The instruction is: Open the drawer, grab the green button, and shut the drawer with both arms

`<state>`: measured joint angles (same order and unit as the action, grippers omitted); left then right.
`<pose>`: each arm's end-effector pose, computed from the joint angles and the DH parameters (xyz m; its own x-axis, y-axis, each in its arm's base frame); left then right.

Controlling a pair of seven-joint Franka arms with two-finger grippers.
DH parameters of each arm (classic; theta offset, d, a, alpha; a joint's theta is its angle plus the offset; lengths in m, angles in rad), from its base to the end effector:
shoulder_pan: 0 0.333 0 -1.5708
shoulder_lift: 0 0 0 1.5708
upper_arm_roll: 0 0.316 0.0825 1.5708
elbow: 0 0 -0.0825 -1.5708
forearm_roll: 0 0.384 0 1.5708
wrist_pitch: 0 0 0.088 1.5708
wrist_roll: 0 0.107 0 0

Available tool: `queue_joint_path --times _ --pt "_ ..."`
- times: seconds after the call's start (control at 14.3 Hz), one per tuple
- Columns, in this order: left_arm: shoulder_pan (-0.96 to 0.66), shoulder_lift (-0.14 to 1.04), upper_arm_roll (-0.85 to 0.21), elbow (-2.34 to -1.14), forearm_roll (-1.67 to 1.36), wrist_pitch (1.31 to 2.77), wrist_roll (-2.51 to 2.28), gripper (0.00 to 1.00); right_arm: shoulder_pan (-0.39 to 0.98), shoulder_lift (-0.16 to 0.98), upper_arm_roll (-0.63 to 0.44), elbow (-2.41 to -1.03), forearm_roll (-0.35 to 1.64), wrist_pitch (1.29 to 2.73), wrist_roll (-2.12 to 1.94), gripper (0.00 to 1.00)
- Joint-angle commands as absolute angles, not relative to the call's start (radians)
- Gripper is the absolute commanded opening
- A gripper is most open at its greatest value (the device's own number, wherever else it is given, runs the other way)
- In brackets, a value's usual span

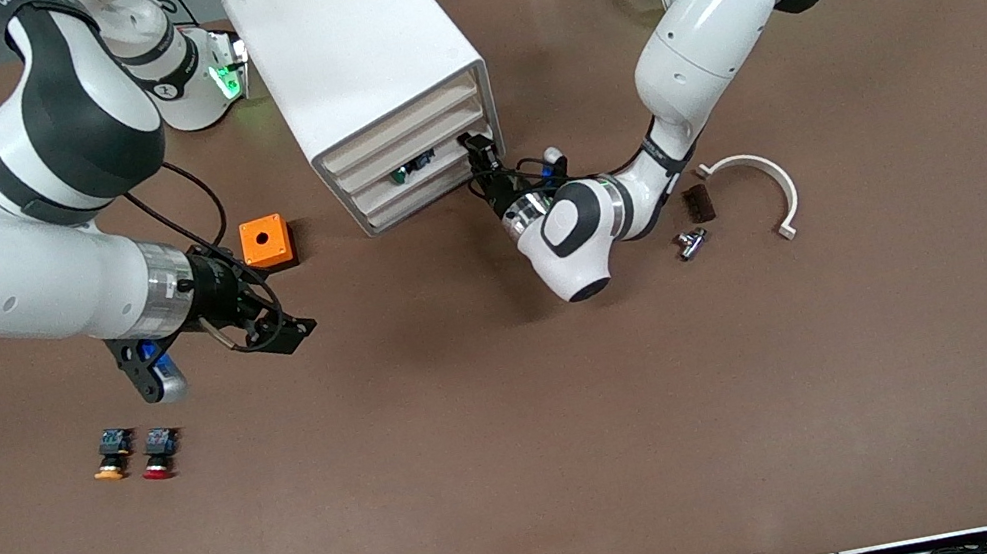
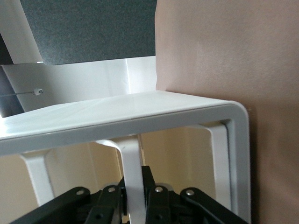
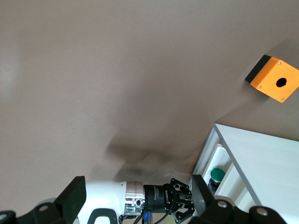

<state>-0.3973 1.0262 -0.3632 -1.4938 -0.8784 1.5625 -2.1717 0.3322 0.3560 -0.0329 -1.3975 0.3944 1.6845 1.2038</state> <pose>0.4149 -0.4705 0.1071 -0.4087 0.9074 -0.0982 0.1580 -0.0356 -0.9868 0.6204 0.2337 0.5059 0.5408 -0.7552 -0.3704 -0.8253 -0.5615 -0.0601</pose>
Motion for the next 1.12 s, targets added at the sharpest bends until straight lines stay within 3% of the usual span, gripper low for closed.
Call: queue_joint_path --times 0.0,0.63,0.98,1.05 --pt "-0.351 1.029 -0.373 -1.483 -0.899 1.566 -2.158 0.10 0.357 0.376 -0.038 -1.362 0.414 1.677 1.246 1.00" --pt "-0.222 1.029 -0.364 -1.456 -0.897 1.618 -2.154 0.14 0.445 0.376 -0.043 -1.364 0.394 1.680 1.272 1.00" --pt "-0.195 1.029 -0.362 -1.450 -0.896 1.623 -2.141 0.19 0.561 0.385 -0.041 -1.373 0.187 1.712 1.336 1.00" --pt "-0.195 1.029 -0.362 -1.450 -0.896 1.623 -2.140 0.27 0.584 0.388 -0.041 -1.376 0.183 1.726 1.362 1.00"
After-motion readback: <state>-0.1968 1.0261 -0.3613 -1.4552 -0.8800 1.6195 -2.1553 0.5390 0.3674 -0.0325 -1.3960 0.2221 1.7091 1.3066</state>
